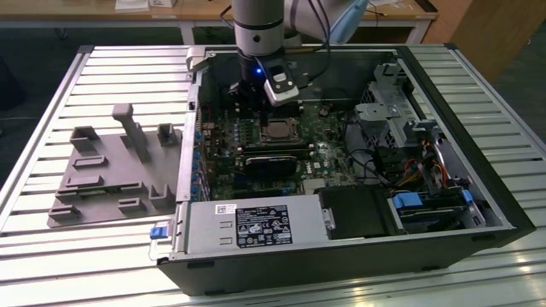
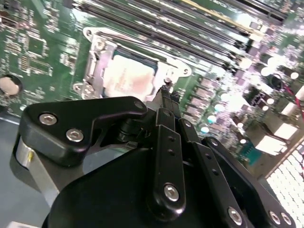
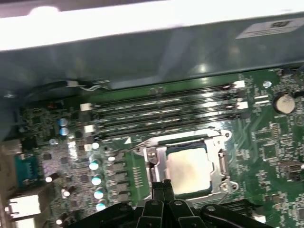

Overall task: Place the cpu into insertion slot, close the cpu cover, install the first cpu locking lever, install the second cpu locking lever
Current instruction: 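Install the first cpu locking lever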

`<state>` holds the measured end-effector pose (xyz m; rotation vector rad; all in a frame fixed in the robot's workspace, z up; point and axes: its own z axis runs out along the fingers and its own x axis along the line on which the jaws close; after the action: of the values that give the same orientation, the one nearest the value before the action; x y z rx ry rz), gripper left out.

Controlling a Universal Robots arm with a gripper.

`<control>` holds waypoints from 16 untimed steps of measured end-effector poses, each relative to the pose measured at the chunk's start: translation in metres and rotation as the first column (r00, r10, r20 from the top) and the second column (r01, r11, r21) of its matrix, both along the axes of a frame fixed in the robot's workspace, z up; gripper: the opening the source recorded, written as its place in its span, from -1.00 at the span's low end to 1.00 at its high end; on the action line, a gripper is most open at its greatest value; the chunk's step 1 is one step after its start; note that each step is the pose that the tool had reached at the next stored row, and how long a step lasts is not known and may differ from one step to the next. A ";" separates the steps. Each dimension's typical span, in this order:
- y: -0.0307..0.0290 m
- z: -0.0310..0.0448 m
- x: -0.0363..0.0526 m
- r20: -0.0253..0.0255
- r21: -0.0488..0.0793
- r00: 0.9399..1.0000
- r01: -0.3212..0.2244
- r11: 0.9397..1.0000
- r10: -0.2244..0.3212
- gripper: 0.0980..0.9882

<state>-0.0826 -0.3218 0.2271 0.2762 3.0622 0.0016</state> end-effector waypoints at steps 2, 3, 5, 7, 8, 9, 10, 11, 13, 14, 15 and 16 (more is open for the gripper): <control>0.0000 0.0000 -0.0053 0.001 0.001 1.000 0.000 1.000 0.000 -0.99; 0.0000 0.0000 -0.0080 0.001 0.001 1.000 0.000 1.000 0.000 -0.99; 0.0000 0.0000 -0.0125 0.002 0.002 1.000 0.000 1.000 0.000 -0.99; 0.0000 0.0000 -0.0164 0.003 0.002 1.000 0.000 1.000 0.000 -0.99; 0.0000 0.0000 -0.0179 0.004 0.002 1.000 0.000 1.000 0.000 -0.99; 0.0000 0.0002 -0.0186 0.005 0.002 1.000 0.000 1.000 0.000 -0.99; 0.0000 0.0006 -0.0189 0.005 0.002 1.000 0.000 1.000 0.000 -0.99; 0.0000 0.0012 -0.0190 0.005 0.002 1.000 0.000 1.000 0.000 -0.99; 0.0000 0.0041 -0.0191 0.006 0.002 1.000 0.000 1.000 0.000 -0.99; 0.0000 0.0059 -0.0192 0.006 0.002 1.000 0.000 1.000 0.000 -0.99; 0.0000 0.0080 -0.0192 0.006 0.002 1.000 0.000 1.000 0.000 -0.99; 0.0000 0.0102 -0.0192 0.006 0.002 1.000 0.000 1.000 0.000 -0.99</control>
<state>-0.1019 -0.3218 0.2373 0.2759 3.0569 0.0057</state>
